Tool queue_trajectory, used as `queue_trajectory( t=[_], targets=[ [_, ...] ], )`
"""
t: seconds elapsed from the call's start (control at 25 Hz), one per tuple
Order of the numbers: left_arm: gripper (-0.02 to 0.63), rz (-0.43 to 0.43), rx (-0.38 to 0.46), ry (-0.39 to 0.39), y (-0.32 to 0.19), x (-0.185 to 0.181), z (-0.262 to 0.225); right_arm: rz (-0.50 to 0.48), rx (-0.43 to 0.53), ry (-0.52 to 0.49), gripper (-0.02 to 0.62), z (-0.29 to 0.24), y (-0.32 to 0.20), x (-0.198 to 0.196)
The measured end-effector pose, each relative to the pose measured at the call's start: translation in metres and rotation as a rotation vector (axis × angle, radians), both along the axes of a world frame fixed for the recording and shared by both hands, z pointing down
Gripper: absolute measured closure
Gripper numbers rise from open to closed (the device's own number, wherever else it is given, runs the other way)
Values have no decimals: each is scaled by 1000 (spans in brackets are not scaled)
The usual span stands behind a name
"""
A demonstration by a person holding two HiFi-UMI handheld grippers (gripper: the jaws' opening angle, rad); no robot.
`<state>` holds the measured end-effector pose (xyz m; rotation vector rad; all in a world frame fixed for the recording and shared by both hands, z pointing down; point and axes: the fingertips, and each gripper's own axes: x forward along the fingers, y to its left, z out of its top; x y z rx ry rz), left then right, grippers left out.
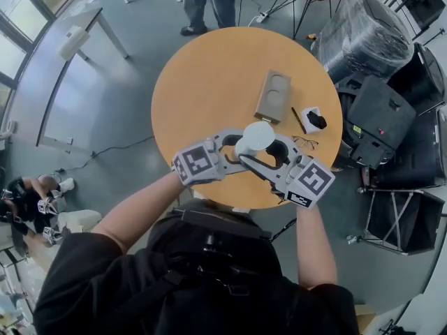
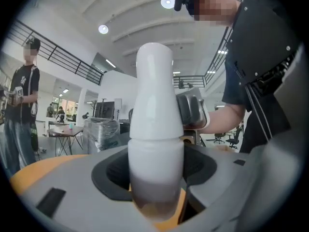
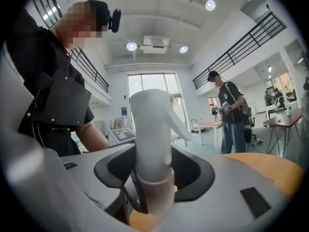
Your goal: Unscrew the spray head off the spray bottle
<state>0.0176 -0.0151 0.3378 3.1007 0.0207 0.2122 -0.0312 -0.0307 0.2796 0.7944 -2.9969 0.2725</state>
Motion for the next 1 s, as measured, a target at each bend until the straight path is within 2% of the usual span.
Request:
queue_trajectory(
  t=[0.12, 0.16, 0.24, 0.32, 0.52, 0.88, 0.96, 1.0],
  targets=[
    [305, -37, 3, -9, -5, 1, 1, 31, -6, 8, 345, 3, -5, 3],
    [304, -60, -5, -9, -8, 1, 2, 51, -17, 19, 333, 6, -7, 4],
    [304, -113, -21, -5, -15, 0, 3, 84, -39, 34, 269, 11, -10, 6],
    [304, -174, -24, -3, -24, 0, 5, 126, -54, 28, 264, 11, -13, 11],
    [304, -345, -23, -31, -50, -4, 12, 298, -77, 14, 264, 5, -29, 20],
    [302, -469, -6, -56, -63, 2, 22, 503, -79, 54, 267, 9, -54, 16],
    [304, -475, -13, -58, -62, 4, 25, 525, -59, 65, 333, 9, -57, 18],
    [304, -473, -17, -58, -62, 5, 26, 522, -50, 70, 336, 9, -58, 19]
  ],
)
